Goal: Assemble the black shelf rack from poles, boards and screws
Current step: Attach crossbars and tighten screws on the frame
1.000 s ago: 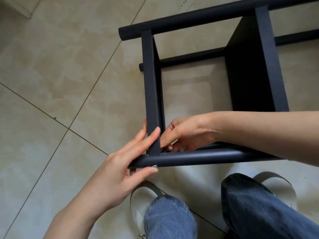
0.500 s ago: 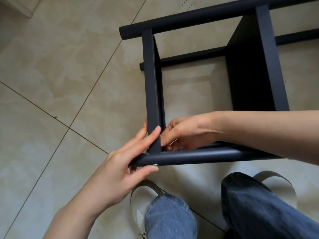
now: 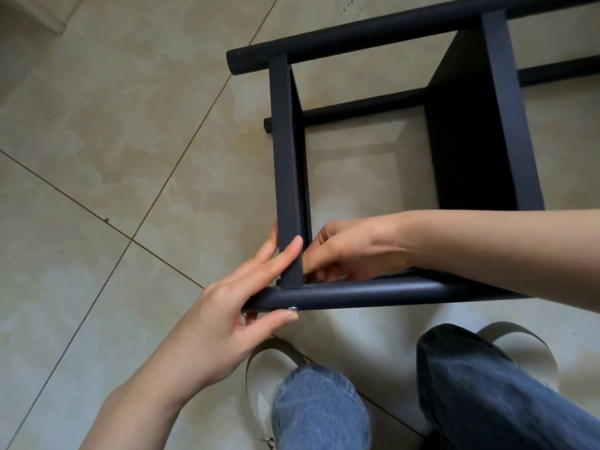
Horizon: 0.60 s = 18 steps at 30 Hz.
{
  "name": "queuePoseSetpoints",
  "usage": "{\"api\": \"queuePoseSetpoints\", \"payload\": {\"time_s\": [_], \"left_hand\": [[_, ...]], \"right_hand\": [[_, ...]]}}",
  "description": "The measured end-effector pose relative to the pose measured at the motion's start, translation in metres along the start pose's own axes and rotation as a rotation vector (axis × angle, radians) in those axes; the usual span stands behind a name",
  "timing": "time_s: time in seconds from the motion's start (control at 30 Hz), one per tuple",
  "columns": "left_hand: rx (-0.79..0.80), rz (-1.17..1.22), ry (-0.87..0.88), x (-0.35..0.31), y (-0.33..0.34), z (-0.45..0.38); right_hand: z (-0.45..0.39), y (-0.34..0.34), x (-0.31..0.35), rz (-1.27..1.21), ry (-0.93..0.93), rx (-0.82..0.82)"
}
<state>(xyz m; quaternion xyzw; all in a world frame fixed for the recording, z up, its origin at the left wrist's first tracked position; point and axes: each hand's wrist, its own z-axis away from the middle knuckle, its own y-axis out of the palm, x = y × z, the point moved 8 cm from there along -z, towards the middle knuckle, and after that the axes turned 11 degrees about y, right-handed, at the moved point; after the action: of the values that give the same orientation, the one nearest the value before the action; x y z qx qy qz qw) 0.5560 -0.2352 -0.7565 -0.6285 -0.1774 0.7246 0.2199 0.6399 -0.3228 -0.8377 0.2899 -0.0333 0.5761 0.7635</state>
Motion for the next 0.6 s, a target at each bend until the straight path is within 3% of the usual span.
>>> {"api": "queuePoseSetpoints", "payload": {"time_s": [0.23, 0.47, 0.6], "left_hand": [[0.005, -0.001, -0.003, 0.0005, 0.0004, -0.0001], [-0.004, 0.03, -0.004, -0.0004, 0.0001, -0.0001], [-0.006, 0.025, 0.005, -0.0002, 0.0001, -0.0004]], "right_hand": [[0.0039, 0.0023, 0.0023, -0.068, -0.002, 0.106], [-0.001, 0.0017, 0.0009, 0.03, 0.027, -0.012], [0.002, 0.0027, 0.002, 0.012, 0.041, 0.047]]}}
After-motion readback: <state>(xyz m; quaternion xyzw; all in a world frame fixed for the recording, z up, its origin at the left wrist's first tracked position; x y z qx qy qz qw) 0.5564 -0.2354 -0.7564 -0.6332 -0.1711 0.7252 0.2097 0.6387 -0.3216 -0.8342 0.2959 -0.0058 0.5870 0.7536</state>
